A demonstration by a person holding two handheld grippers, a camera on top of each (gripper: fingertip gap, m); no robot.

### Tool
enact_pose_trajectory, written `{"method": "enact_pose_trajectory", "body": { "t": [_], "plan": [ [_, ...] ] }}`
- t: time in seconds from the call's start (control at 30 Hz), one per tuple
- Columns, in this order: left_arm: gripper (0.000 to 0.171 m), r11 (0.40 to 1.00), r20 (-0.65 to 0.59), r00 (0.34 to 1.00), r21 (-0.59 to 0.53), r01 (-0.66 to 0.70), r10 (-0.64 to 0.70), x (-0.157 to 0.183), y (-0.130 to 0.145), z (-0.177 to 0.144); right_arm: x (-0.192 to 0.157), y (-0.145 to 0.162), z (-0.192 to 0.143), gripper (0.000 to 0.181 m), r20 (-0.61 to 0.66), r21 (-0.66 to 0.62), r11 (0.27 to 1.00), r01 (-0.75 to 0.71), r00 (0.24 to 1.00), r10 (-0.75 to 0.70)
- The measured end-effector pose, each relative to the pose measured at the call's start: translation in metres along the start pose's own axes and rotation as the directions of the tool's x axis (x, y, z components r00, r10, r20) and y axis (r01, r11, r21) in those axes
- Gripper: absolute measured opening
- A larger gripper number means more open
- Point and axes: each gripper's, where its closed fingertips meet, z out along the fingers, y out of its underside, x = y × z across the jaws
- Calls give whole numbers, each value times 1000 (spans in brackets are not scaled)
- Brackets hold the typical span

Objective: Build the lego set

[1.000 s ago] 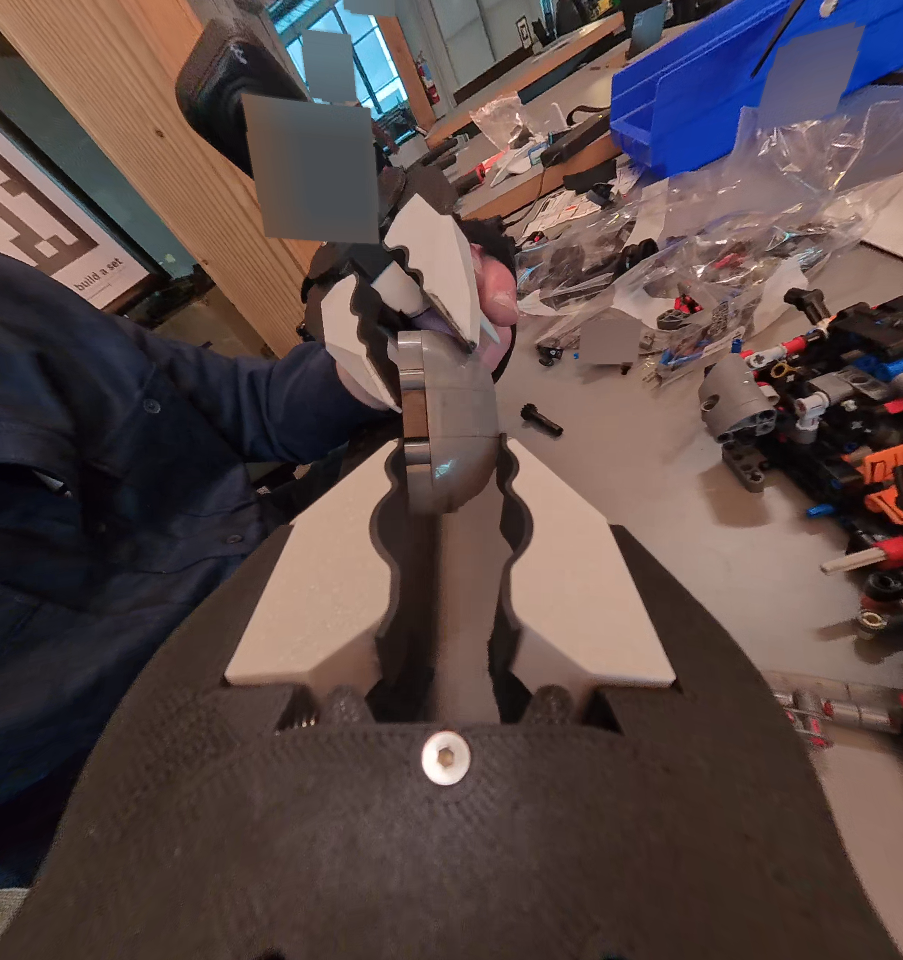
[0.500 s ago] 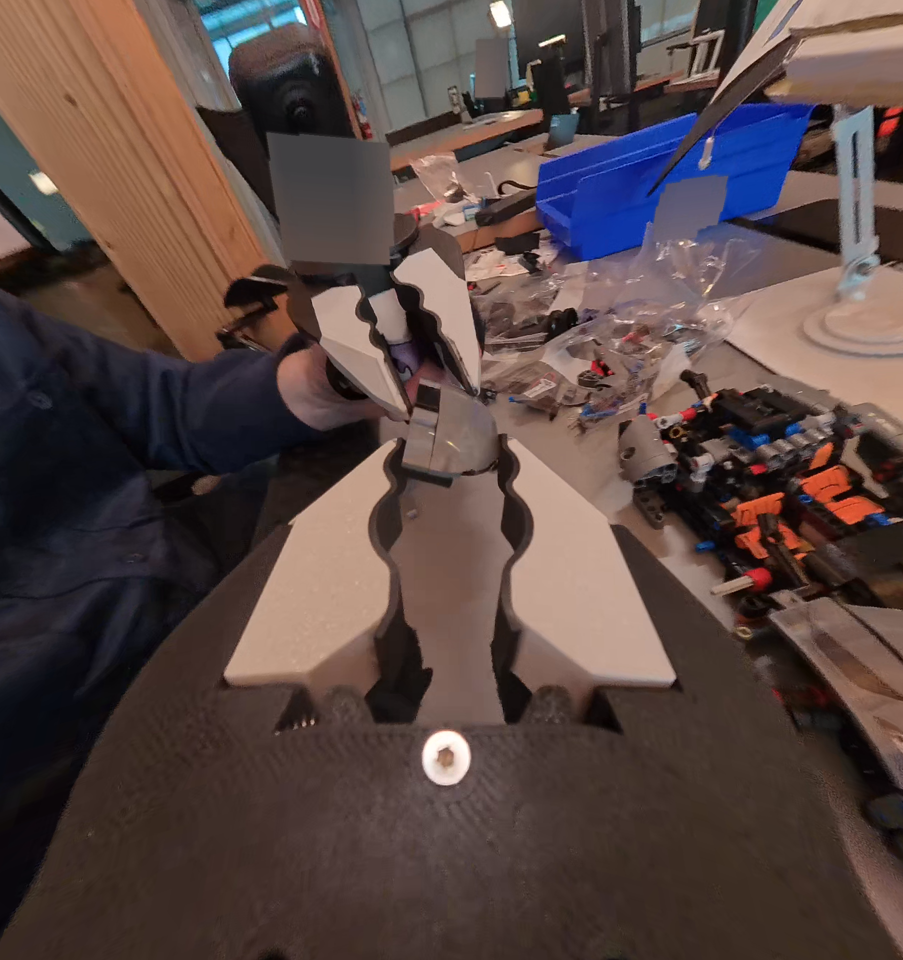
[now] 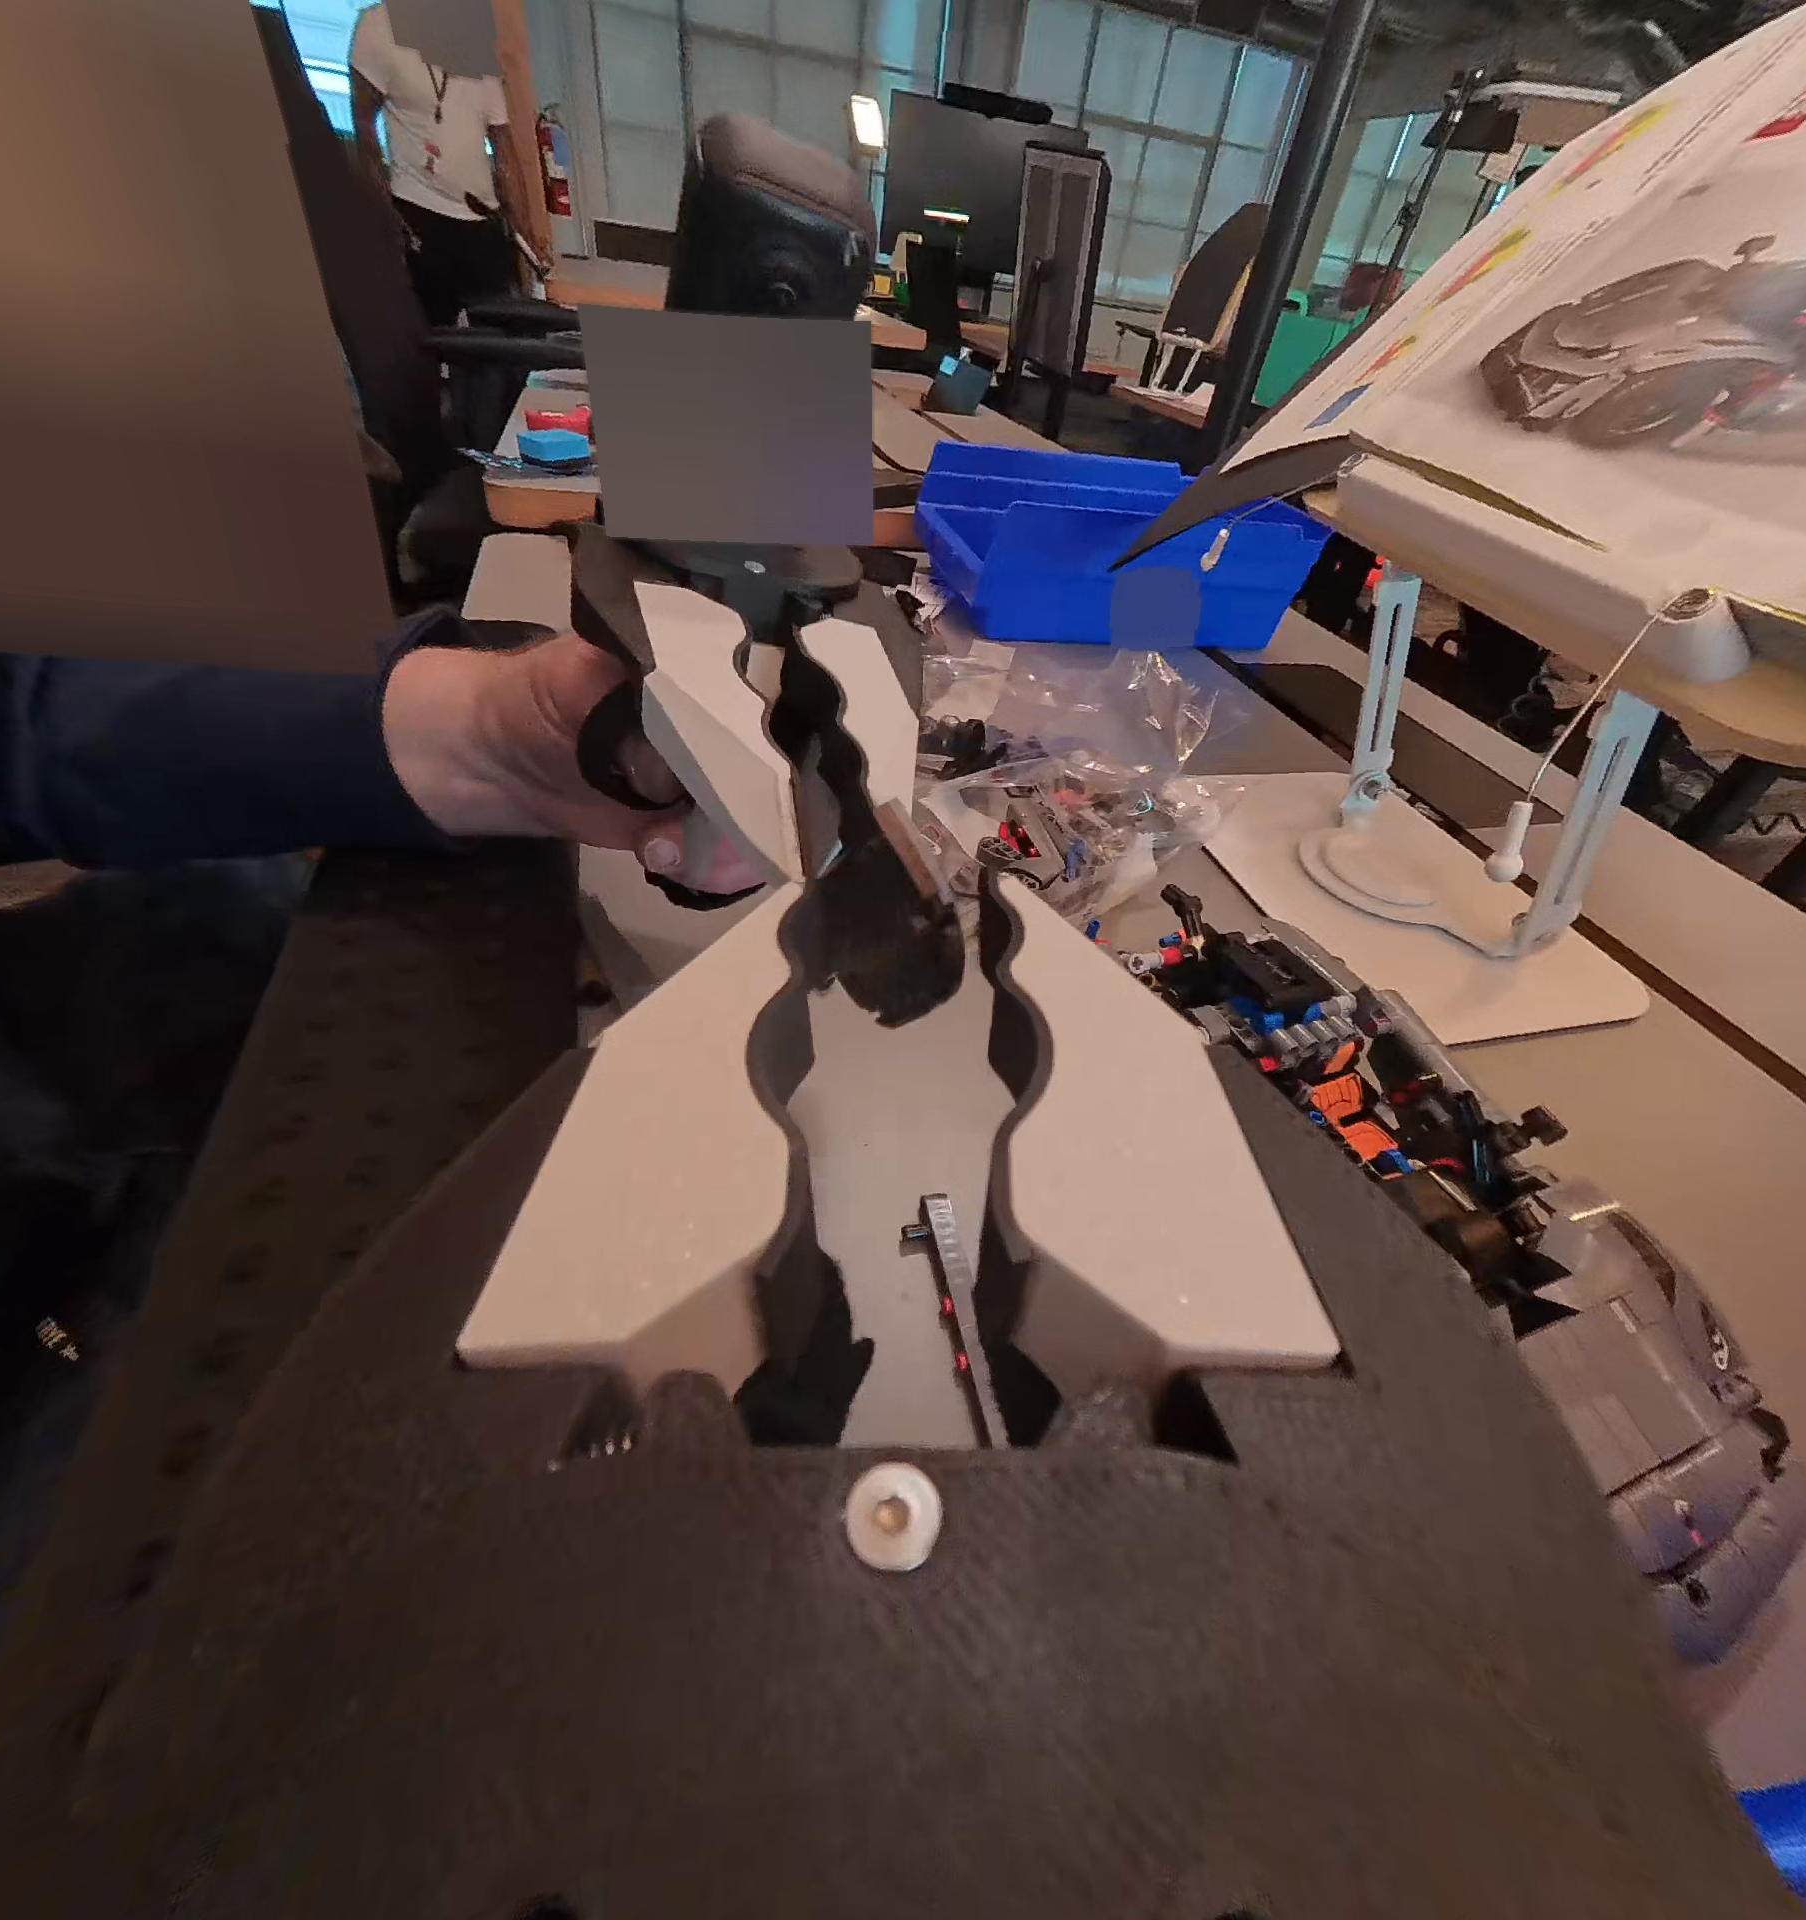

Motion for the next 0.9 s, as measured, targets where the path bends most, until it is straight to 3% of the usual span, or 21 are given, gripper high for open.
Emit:
{"method": "enact_pose_trajectory", "body": {
  "t": [0.13, 0.27, 0.4, 0.57, 0.83, 0.9],
  "plan": [
    [11, 997, -47, 996, 12, 70, -69, 0, 0, -1, -3, 3, -1, 18, 50, -12, 999, -50, 997, 50],
    [10, 999, -36, 998, 13, 45, -45, 0, -1, -1, -7, 1, -4, 12, 80, 1, 999, -53, 995, 53],
    [16, 999, 7, 999, -16, -36, 37, -2, 1, -1, -3, -13, -15, 11, 144, 95, 980, -175, 977, 160],
    [19, 986, 48, 987, -63, -153, 156, 2, 6, 7, -5, -16, -18, 10, 221, 112, 957, -266, 946, 237],
    [10, 984, 57, 984, -71, -163, 167, 4, 6, 8, -12, -5, -5, 11, 190, 44, 979, -198, 964, 187],
    [9, 997, 22, 997, -45, -66, 67, 3, 5, 6, -12, -7, -4, 12, 186, 57, 978, -199, 965, 185]
  ]
}}
